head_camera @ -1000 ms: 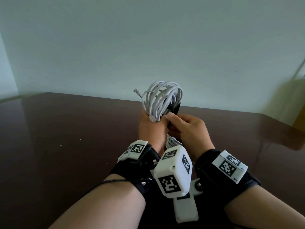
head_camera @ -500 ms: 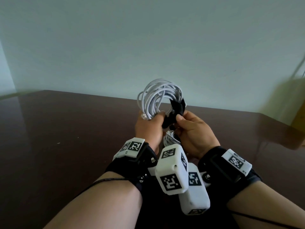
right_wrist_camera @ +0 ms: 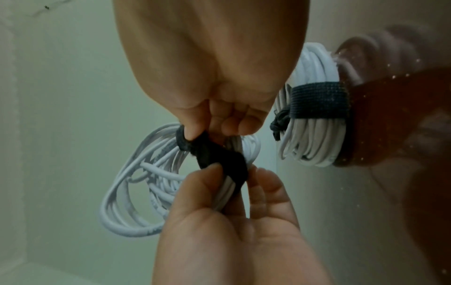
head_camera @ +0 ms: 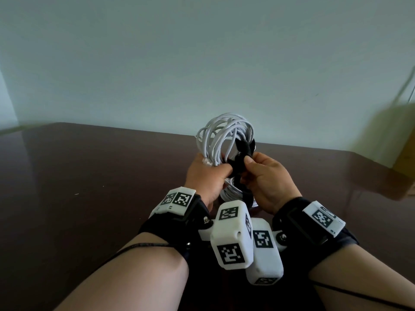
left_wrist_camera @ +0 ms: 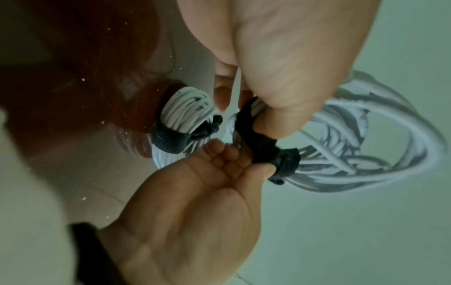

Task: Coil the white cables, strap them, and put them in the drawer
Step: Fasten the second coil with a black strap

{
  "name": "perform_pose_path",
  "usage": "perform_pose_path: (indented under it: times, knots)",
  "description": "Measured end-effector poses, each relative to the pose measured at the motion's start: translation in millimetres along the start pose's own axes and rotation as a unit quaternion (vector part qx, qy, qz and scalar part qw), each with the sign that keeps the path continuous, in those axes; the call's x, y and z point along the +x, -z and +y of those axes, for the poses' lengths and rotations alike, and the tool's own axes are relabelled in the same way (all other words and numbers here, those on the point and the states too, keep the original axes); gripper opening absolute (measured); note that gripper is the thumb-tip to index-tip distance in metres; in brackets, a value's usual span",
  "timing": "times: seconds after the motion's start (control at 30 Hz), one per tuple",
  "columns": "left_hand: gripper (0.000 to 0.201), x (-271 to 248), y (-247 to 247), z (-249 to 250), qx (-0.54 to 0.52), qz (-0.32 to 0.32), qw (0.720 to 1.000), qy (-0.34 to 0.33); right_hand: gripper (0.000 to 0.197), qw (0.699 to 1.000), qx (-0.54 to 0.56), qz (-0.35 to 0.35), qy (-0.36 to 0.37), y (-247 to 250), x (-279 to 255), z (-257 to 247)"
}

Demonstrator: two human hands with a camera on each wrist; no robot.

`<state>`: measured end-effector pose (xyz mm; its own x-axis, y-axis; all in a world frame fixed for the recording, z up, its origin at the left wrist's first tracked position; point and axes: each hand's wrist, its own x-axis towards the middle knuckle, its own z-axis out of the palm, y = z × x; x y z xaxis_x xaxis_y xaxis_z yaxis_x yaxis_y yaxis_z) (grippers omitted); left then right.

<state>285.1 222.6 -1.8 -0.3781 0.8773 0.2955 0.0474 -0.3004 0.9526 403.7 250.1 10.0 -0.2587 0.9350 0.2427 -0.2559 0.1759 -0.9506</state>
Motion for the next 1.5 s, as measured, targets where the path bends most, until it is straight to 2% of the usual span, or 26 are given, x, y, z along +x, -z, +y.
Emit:
perform_pose_path:
  times: [0.07, 0.2, 0.3, 0.47, 0.57, 0.63, 0.8, 1.03, 1.1, 1.3, 1.4, 1.5]
  knots:
    - [0.024, 2.4, -0.6, -4.4, 0.011, 0.031, 0.999, 0.004, 0.02, 1.0, -0.013, 0.001, -0.007, -3.1, 1.3, 1.2]
    - [0.037, 2.3, -0.6, -7.3, -0.046, 0.042, 0.998, 0.025, 0.018, 1.0, -0.008, -0.001, -0.023, -7.5, 2.8, -0.4]
    - [0.041, 6.0, -1.8, -10.4, -0.03, 0.06, 0.998, 0.015, 0.019, 0.999, -0.028, -0.003, -0.041, -10.8, 1.6, 3.2]
    - [0.045, 5.6, -3.7, -9.5, -0.021, 0.039, 0.999, 0.012, 0.021, 0.999, -0.015, 0.01, -0.038, -12.1, -1.1, 2.3]
    - [0.042, 1.7, -5.7, -8.1, 0.013, 0.051, 0.999, -0.005, 0.029, 0.998, -0.035, 0.048, -0.035, -10.2, -1.9, 4.2]
    - [0.04, 1.5, -6.7, -8.3, 0.036, 0.066, 0.997, -0.019, 0.027, 0.997, -0.051, 0.056, -0.029, -10.7, -1.6, 6.2]
    - [0.039, 3.2, -7.0, -9.3, 0.027, 0.088, 0.995, -0.024, 0.013, 0.996, -0.078, 0.04, -0.022, -13.5, -0.8, 6.0]
    - [0.02, 0.6, -7.8, -6.9, 0.034, 0.109, 0.992, -0.054, 0.015, 0.999, -0.032, 0.003, -0.025, -15.5, -3.5, 1.8]
    - [0.022, -0.8, -6.5, -5.2, 0.025, 0.112, 0.992, -0.059, 0.013, 0.998, -0.059, -0.018, -0.017, -15.4, -3.9, 3.6]
    - [0.022, -1.0, -4.6, -1.4, 0.059, 0.077, 0.993, -0.069, 0.016, 0.997, -0.072, 0.012, -0.038, -13.0, -3.5, 2.9]
    - [0.017, -0.6, -2.7, 2.1, 0.049, 0.031, 0.996, -0.068, 0.022, 0.998, -0.056, 0.026, -0.033, -13.8, -4.4, 0.5]
    - [0.034, -2.3, -2.9, 5.7, 0.004, 0.014, 0.999, -0.043, 0.023, 0.998, -0.028, 0.017, -0.045, -12.1, -5.5, -0.2]
